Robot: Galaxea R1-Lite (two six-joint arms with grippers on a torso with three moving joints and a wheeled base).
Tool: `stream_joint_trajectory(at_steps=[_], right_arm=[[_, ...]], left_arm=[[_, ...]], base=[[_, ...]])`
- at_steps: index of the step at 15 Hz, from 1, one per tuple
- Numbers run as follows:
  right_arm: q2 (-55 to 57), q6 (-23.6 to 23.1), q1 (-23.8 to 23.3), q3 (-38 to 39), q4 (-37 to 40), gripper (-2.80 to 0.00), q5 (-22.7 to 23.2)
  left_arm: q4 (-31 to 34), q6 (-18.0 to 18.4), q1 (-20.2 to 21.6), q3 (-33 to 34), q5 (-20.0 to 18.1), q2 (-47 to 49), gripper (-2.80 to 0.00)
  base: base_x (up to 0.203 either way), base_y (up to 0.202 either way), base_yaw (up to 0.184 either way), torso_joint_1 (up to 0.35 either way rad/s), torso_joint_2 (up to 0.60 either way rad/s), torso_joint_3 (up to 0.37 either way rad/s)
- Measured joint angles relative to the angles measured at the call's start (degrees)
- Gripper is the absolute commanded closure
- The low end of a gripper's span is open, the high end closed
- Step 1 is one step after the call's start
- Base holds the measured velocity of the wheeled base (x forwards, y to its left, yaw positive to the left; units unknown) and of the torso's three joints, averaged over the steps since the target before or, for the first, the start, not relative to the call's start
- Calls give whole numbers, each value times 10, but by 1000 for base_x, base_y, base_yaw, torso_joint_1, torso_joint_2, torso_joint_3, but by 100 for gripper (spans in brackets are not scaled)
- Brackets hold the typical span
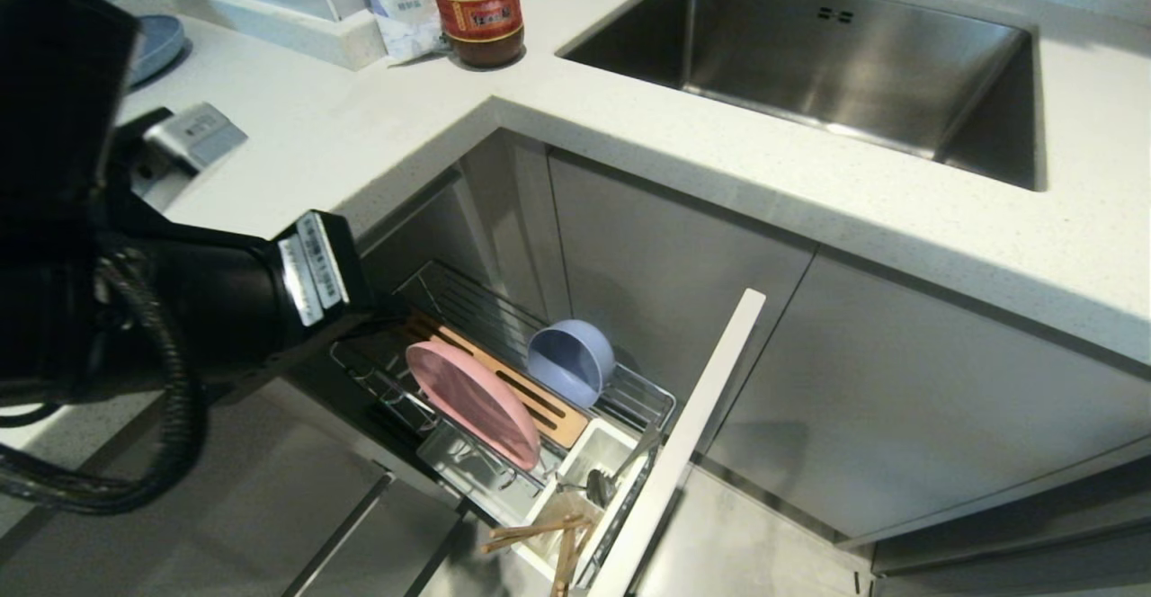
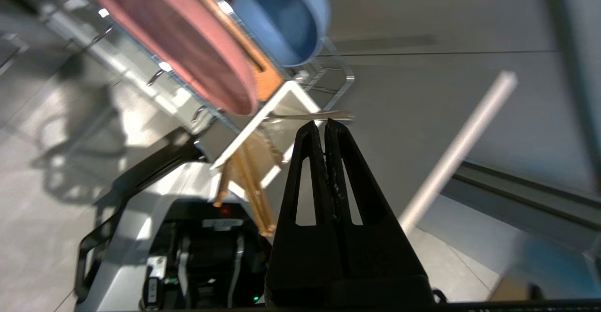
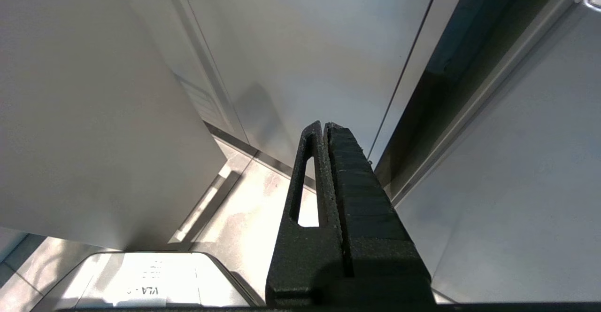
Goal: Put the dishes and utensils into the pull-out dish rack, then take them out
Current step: Take the plate out of the cupboard
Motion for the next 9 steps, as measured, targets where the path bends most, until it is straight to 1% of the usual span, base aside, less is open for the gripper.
stream_joint_trajectory(at_steps=[4, 7, 9], right_arm=[[0, 0, 0, 0, 0, 0, 0], [0, 0, 0, 0, 0, 0, 0], [0, 0, 0, 0, 0, 0, 0]], left_arm=[[-3, -25, 6, 17, 47, 71, 0], [-16, -29, 23, 27, 63, 124, 0], [-17, -37, 33, 30, 67, 153, 0]], base=[[0, 0, 0, 0, 0, 0], [0, 0, 0, 0, 0, 0], [0, 0, 0, 0, 0, 0]])
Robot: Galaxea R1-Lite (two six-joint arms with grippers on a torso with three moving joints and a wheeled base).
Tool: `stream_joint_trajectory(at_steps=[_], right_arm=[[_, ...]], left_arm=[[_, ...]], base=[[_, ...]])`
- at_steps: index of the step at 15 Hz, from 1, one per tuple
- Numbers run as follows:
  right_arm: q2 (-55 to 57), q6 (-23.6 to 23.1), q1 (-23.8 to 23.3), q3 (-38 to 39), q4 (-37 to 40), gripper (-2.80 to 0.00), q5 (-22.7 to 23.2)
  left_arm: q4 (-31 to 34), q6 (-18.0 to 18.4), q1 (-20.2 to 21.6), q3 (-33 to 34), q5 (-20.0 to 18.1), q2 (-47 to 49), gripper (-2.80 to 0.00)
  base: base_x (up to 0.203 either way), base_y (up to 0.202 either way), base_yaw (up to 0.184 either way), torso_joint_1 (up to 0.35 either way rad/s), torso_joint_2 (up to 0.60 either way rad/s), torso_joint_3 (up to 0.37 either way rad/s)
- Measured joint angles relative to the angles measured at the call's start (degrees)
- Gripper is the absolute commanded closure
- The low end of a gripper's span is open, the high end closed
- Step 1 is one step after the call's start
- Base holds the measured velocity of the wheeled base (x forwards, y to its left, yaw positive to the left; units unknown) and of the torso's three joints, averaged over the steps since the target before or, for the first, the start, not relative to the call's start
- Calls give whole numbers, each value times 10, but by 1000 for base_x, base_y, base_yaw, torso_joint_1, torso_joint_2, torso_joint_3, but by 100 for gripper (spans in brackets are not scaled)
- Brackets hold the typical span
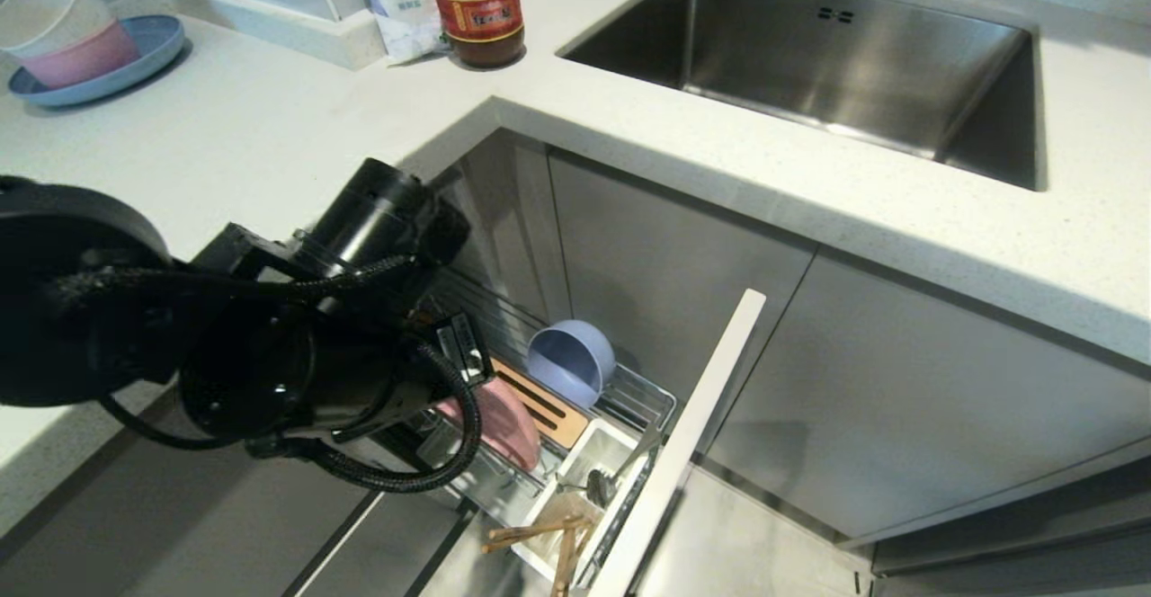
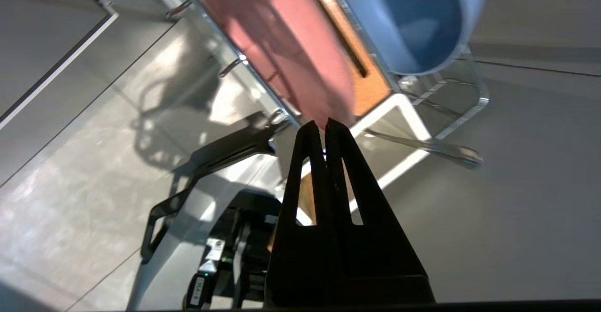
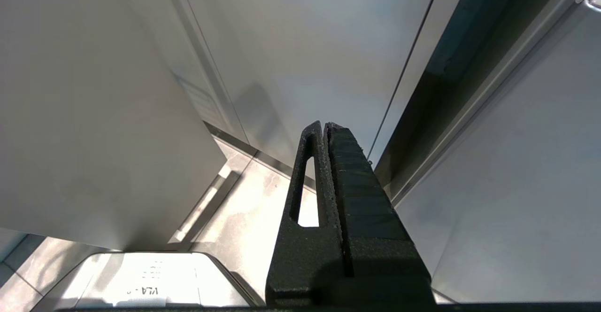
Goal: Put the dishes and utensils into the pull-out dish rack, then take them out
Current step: Take the plate out of the cupboard
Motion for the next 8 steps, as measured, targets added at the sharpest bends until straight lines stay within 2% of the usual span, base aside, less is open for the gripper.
stream_joint_trajectory(at_steps=[1, 2, 8], right_arm=[[0, 0, 0, 0, 0, 0, 0], [0, 0, 0, 0, 0, 0, 0], [0, 0, 0, 0, 0, 0, 0]], left_arm=[[0, -2, 3, 0, 0, 12, 0], [0, -3, 5, 1, 1, 20, -280], [-2, -4, 6, 0, 4, 34, -280]], base=[[0, 0, 0, 0, 0, 0], [0, 0, 0, 0, 0, 0], [0, 0, 0, 0, 0, 0]])
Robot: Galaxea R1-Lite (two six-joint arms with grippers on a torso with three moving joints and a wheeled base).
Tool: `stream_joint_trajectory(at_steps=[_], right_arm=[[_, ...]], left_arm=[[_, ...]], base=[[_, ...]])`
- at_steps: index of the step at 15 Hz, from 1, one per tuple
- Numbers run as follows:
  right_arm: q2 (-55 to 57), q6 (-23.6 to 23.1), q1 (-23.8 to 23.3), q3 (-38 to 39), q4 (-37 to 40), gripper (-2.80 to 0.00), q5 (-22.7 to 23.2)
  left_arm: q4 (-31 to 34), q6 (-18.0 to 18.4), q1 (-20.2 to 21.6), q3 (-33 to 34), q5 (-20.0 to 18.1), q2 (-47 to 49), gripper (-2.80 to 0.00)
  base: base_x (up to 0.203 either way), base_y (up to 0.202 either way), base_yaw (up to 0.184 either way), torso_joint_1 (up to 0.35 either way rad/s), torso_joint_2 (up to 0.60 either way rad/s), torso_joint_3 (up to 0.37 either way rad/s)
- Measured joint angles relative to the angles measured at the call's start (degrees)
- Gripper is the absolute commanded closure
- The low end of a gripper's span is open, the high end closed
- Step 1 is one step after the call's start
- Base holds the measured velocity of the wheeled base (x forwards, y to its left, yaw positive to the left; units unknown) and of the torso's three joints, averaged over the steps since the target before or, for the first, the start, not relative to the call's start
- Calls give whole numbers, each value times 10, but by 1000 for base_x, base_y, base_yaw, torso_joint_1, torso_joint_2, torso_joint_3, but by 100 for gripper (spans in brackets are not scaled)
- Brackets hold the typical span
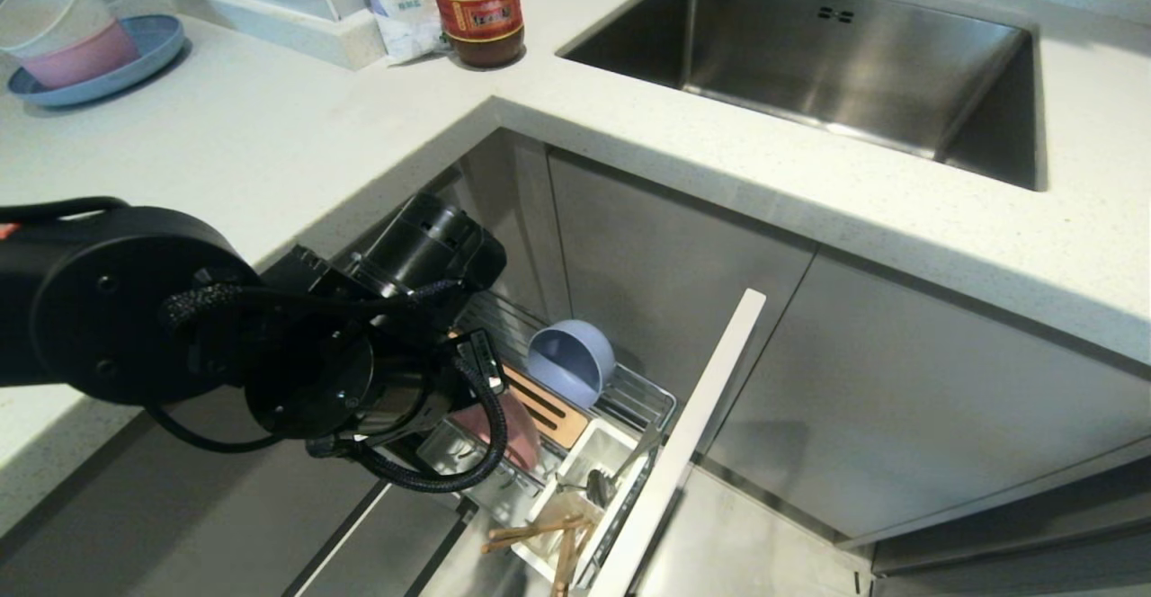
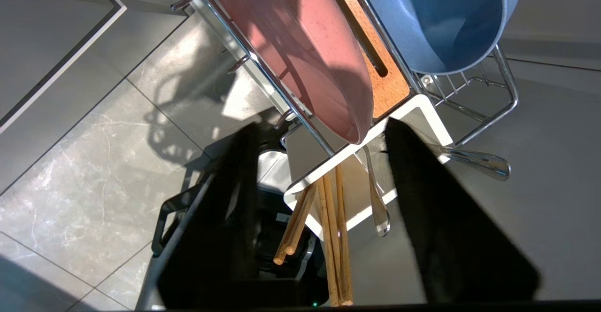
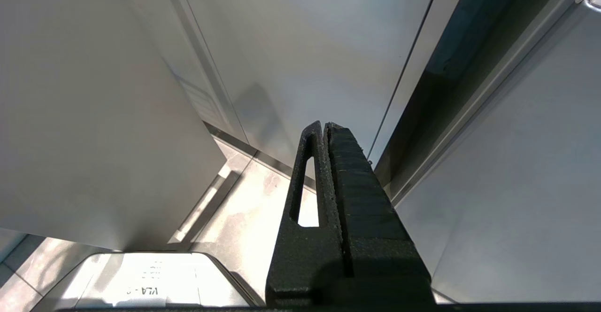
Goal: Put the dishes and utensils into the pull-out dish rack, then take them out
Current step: Take the plate out of the cupboard
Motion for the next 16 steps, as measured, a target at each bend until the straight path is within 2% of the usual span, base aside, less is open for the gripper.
stream_joint_trajectory(at_steps=[6, 16], right_arm=[[0, 0, 0, 0, 0, 0, 0], [0, 0, 0, 0, 0, 0, 0]], left_arm=[[-2, -10, 2, 0, 0, 10, -280], [-75, -9, 41, 9, -3, 50, -280]], base=[[0, 0, 0, 0, 0, 0], [0, 0, 0, 0, 0, 0]])
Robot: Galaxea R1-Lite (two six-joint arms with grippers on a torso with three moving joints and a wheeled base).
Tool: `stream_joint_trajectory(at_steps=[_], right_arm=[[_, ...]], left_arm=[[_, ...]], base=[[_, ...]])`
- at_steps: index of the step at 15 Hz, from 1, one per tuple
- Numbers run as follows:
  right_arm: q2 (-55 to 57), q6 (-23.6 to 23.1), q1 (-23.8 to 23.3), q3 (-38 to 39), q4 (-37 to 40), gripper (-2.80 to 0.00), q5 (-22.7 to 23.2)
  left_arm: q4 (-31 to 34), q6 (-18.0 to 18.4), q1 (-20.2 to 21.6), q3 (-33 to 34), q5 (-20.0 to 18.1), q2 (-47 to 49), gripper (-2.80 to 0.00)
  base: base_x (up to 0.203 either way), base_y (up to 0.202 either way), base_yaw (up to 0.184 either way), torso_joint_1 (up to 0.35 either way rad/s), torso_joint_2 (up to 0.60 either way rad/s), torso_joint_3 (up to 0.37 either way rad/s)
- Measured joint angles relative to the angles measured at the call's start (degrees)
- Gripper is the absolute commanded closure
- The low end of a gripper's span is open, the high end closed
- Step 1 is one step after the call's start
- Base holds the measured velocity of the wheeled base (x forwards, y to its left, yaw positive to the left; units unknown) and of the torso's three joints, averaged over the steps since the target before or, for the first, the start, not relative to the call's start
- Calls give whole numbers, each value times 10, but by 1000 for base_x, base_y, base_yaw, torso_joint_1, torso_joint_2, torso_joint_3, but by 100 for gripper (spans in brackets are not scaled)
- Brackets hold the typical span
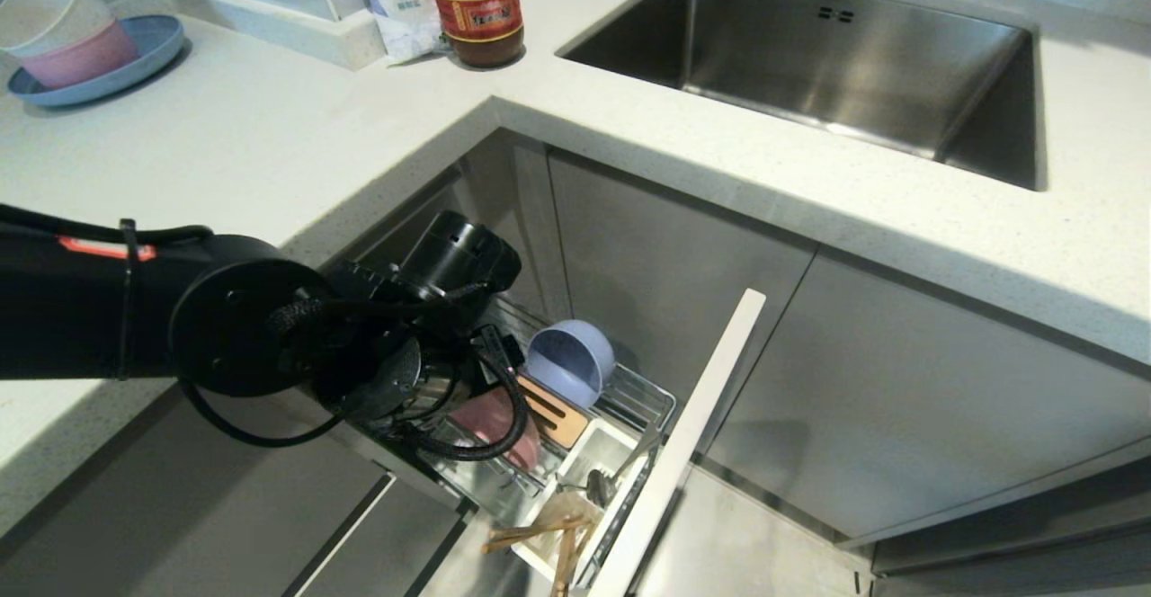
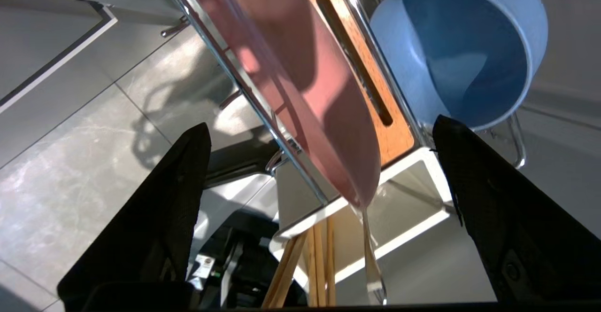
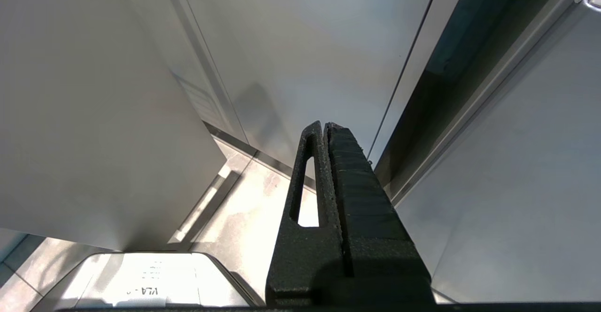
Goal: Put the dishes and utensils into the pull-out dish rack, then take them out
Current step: Take the plate out of the cupboard
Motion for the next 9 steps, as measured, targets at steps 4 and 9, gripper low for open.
stream_joint_trajectory(at_steps=[4, 9], right_arm=[[0, 0, 0, 0, 0, 0, 0], [0, 0, 0, 0, 0, 0, 0]], left_arm=[[-33, 0, 4, 11, -1, 7, -280], [-49, -7, 9, 16, -2, 25, -280]], base=[[0, 0, 0, 0, 0, 0], [0, 0, 0, 0, 0, 0]])
